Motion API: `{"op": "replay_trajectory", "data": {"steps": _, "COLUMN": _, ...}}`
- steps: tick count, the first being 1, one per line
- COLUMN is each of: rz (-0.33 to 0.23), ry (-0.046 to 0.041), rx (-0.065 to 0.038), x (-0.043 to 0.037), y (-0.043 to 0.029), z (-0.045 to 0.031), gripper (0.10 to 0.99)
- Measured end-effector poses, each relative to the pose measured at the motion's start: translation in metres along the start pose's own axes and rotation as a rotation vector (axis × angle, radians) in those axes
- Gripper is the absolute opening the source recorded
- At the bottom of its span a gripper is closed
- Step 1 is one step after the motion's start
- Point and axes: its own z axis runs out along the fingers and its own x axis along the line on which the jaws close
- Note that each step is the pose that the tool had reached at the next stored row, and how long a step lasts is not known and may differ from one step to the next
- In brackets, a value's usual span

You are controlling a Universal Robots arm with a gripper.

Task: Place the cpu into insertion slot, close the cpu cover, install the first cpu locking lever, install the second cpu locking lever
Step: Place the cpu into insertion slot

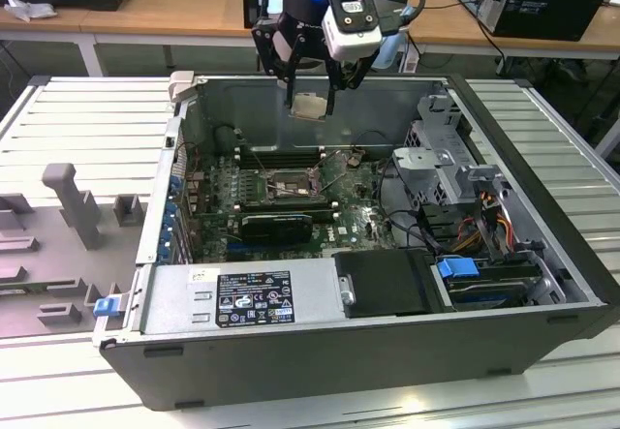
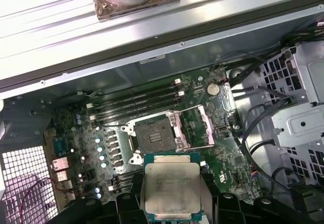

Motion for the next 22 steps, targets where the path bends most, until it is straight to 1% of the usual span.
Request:
{"op": "replay_trajectory", "data": {"steps": 13, "rz": 0.029, "ry": -0.0026, "rx": -0.001, "x": 0.0000, "y": 0.0000, "z": 0.0000, "gripper": 0.525}}
{"op": "replay_trajectory", "data": {"steps": 22, "rz": 0.113, "ry": -0.0101, "rx": -0.002, "x": 0.0000, "y": 0.0000, "z": 0.0002, "gripper": 0.525}}
